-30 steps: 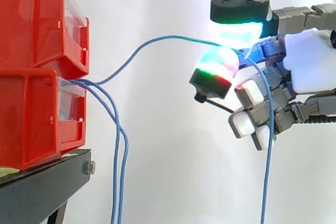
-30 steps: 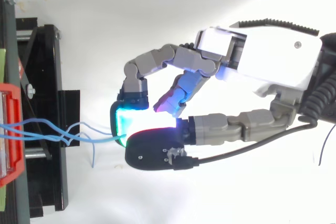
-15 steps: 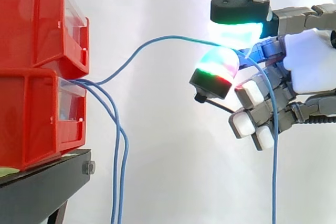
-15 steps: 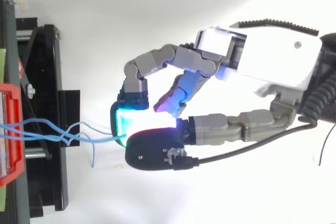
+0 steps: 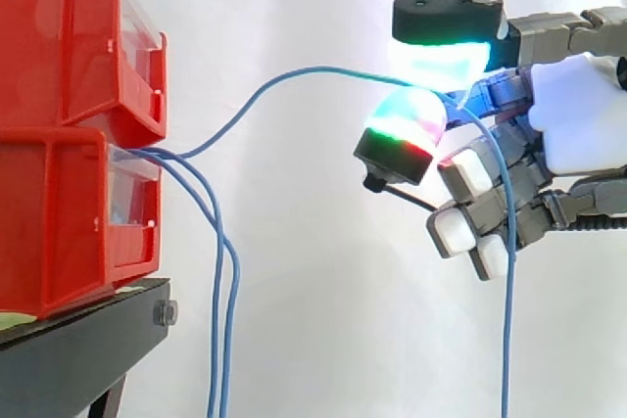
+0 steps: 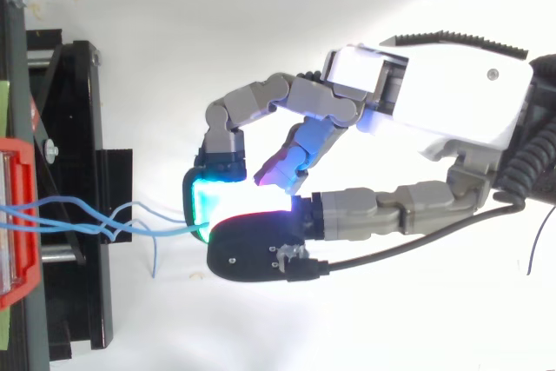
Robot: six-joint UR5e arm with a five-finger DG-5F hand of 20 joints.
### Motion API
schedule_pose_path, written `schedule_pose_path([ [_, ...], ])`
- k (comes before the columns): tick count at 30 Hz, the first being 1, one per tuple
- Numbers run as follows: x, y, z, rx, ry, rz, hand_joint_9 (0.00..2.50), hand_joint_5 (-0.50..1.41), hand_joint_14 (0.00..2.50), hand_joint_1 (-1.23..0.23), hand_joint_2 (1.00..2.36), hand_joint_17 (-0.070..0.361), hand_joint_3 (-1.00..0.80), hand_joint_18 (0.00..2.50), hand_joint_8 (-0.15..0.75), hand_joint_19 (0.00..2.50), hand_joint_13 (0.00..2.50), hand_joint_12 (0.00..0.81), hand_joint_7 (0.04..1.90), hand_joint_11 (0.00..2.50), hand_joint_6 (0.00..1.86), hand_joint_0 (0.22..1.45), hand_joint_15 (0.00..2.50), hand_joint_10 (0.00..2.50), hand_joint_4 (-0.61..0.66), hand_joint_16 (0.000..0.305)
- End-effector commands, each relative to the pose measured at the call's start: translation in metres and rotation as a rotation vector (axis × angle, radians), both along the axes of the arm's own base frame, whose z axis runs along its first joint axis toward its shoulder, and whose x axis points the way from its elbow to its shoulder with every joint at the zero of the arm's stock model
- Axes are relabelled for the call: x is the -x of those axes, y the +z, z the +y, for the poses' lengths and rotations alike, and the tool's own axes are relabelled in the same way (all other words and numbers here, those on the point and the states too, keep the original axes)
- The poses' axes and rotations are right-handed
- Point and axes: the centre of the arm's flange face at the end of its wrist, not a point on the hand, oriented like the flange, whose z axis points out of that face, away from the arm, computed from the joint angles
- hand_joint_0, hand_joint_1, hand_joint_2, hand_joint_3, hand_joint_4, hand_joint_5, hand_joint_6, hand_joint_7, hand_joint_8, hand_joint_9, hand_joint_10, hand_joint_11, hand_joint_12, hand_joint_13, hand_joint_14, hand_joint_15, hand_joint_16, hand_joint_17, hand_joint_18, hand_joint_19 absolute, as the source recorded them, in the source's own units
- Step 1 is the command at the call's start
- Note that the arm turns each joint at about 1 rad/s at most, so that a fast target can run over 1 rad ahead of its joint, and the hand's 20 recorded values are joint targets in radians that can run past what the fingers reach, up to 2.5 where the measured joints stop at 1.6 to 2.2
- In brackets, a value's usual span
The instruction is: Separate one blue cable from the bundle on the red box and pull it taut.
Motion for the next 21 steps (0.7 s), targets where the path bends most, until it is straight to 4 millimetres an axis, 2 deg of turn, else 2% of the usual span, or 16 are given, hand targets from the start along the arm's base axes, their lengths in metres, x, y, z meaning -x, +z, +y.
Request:
schedule_pose_path([
  [1,-0.0001,0.0003,-0.0002,0.0,0.0,-0.001,1.17,-0.13,0.01,-0.69,1.08,0.166,0.21,0.89,0.401,0.63,1.04,0.428,1.2,0.57,0.84,0.55,0.45,0.01,0.12,0.074],
  [21,0.0002,-0.0004,-0.0002,0.0,0.0,0.001,1.17,-0.13,0.01,-0.69,1.06,0.165,0.21,0.88,0.398,0.63,1.03,0.427,1.2,0.57,0.84,0.56,0.45,0.01,0.11,0.073],
])
